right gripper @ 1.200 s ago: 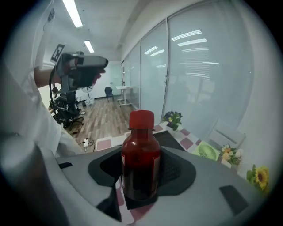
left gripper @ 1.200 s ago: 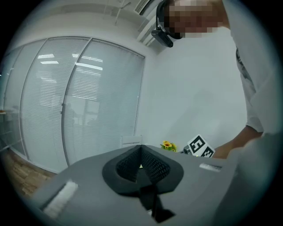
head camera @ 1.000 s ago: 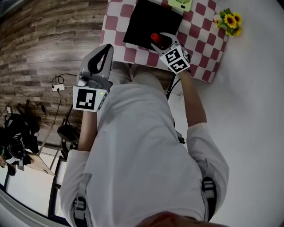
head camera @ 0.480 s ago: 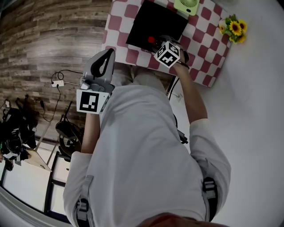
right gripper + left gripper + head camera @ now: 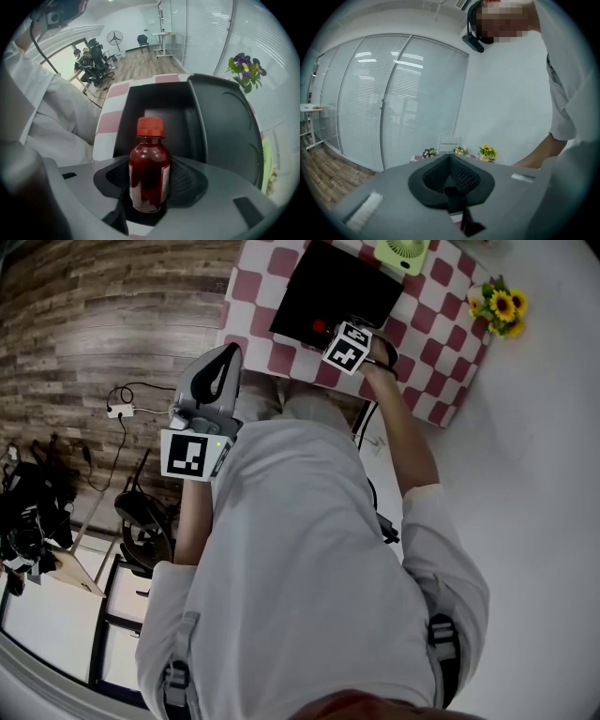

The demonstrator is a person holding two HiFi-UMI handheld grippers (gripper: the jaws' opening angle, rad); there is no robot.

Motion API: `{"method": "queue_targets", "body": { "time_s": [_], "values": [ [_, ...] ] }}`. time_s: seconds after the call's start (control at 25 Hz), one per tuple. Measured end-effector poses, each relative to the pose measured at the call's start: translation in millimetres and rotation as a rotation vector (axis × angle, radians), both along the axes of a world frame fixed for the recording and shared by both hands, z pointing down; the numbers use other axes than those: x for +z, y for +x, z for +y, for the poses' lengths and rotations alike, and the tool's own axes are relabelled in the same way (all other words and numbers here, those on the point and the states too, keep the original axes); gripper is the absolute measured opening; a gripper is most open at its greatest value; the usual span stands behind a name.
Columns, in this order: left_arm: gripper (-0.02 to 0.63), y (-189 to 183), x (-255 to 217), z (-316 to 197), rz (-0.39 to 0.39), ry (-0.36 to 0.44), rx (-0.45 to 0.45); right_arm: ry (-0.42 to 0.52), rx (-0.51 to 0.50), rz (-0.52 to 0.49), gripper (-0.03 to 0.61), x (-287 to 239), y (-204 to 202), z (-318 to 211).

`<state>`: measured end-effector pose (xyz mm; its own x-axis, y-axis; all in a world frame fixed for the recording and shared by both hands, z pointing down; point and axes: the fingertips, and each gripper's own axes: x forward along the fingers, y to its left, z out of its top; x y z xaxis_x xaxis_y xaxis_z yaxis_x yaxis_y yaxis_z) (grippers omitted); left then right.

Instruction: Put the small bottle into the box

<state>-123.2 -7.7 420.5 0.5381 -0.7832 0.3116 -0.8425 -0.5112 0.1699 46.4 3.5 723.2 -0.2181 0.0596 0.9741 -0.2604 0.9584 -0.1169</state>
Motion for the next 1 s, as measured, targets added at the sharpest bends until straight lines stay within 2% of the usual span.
{"method": "queue_targets", "body": {
  "time_s": [0.4,1.0],
  "values": [
    [-0.002,-4.6,6.1,1.2,-0.005,-0.012,-0.003,-0.014,-0.029,0.034,0.215,22.6,6.5,10.3],
    [-0.002,-0.5,9.1,-1.8,0.005,-0.019,0.023,-0.001,-0.047,0.028,0.218,23.4,6.2,10.5]
  ]
}}
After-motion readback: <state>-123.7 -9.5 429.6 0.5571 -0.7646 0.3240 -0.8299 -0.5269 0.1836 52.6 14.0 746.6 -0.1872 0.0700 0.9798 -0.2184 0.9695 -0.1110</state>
